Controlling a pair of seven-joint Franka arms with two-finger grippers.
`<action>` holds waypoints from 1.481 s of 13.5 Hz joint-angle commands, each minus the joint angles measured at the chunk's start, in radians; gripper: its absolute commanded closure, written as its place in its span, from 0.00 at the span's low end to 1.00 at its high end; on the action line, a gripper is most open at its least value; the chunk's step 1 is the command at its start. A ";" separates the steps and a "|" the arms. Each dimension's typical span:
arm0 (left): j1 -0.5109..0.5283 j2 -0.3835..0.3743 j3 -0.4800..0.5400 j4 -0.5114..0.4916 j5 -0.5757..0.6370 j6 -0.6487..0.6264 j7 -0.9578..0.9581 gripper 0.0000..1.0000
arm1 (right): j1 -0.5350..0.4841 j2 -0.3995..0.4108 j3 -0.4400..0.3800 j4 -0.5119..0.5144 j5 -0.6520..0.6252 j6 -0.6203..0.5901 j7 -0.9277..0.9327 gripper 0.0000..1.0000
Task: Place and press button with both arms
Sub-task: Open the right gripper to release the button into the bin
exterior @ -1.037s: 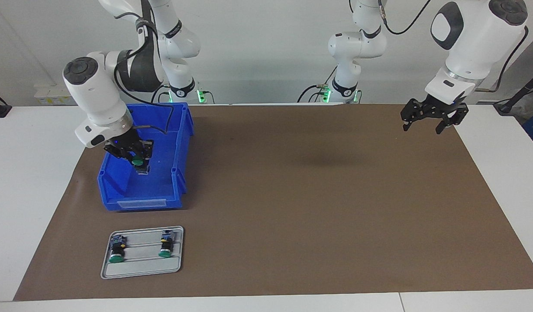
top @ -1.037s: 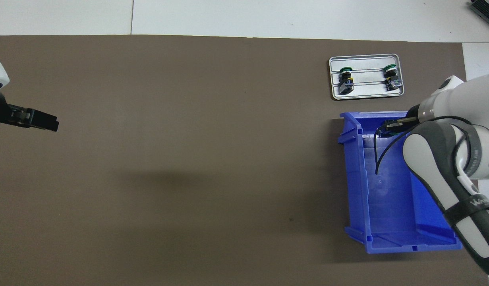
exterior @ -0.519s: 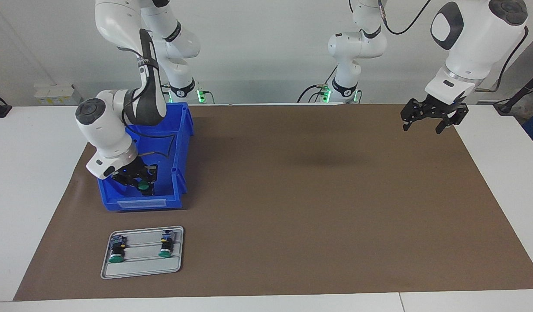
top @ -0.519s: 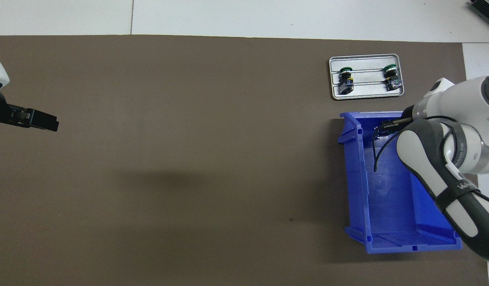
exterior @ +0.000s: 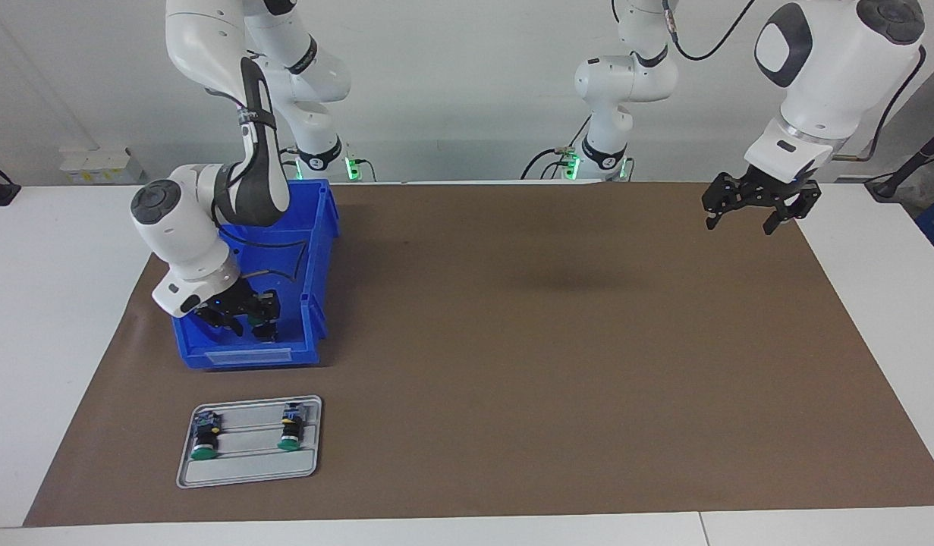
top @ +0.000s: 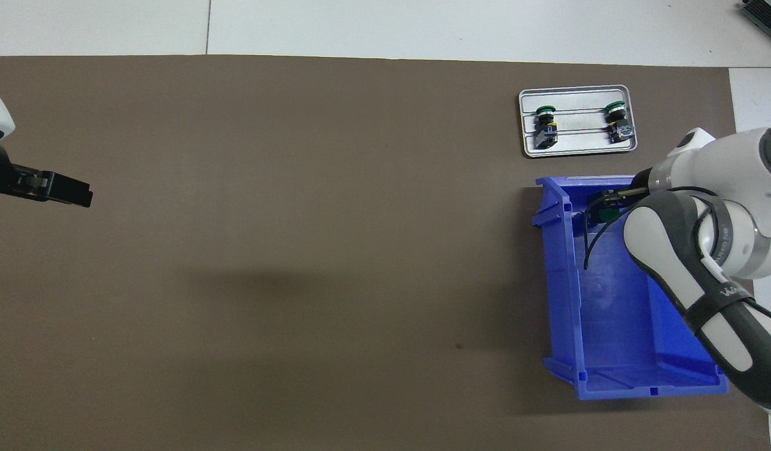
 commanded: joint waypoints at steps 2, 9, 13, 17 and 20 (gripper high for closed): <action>0.011 -0.028 -0.009 -0.029 0.016 0.004 0.006 0.00 | -0.012 -0.066 0.008 0.007 0.026 -0.032 0.075 0.03; 0.011 -0.028 -0.009 -0.029 0.016 0.002 0.006 0.00 | 0.022 -0.204 0.008 0.122 -0.035 -0.286 0.300 0.01; 0.011 -0.028 -0.009 -0.029 0.016 0.004 0.006 0.00 | 0.066 -0.210 0.018 0.269 -0.095 -0.464 0.408 0.01; 0.011 -0.028 -0.009 -0.029 0.016 0.004 0.006 0.00 | 0.103 -0.208 0.025 0.343 -0.104 -0.554 0.457 0.01; 0.011 -0.028 -0.009 -0.029 0.016 0.004 0.006 0.00 | 0.103 -0.222 0.028 0.329 -0.101 -0.604 0.466 0.01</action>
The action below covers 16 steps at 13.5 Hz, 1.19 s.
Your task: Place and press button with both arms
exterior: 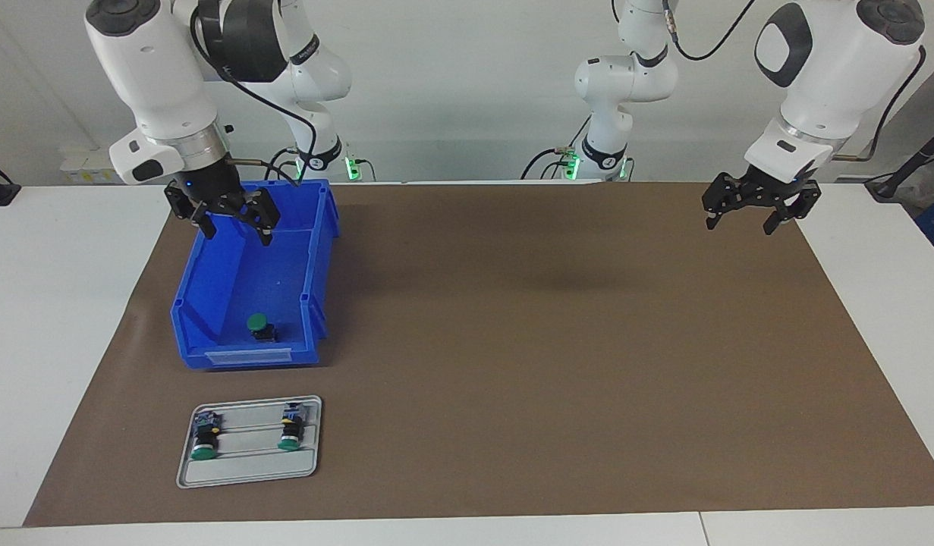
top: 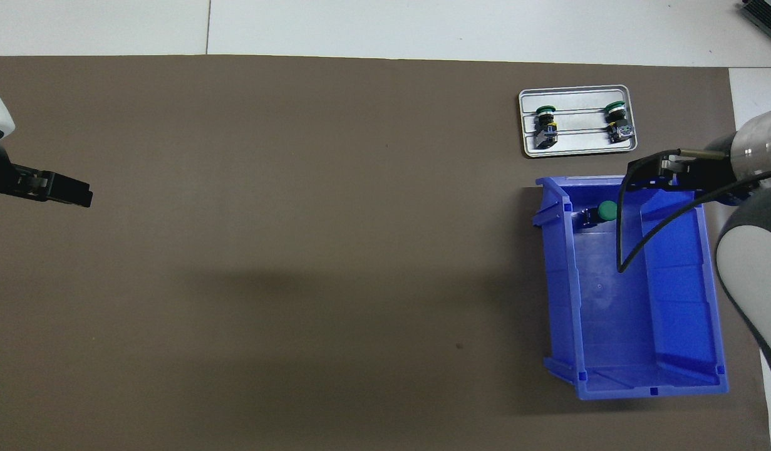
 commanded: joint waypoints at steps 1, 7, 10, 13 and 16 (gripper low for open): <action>0.011 -0.028 -0.009 -0.029 0.016 0.002 0.006 0.00 | -0.008 0.000 0.008 0.011 -0.008 -0.030 0.016 0.01; 0.011 -0.028 -0.009 -0.029 0.016 0.004 0.006 0.00 | -0.017 -0.022 0.005 0.015 0.000 -0.046 -0.005 0.00; 0.011 -0.028 -0.009 -0.029 0.016 0.004 0.006 0.00 | -0.021 -0.019 0.002 0.023 -0.002 -0.059 -0.063 0.00; 0.011 -0.028 -0.009 -0.029 0.016 0.002 0.006 0.00 | -0.024 -0.014 -0.001 0.037 -0.005 -0.083 -0.102 0.00; 0.011 -0.028 -0.009 -0.029 0.016 0.002 0.006 0.00 | -0.031 -0.013 -0.006 0.038 0.007 -0.082 -0.166 0.00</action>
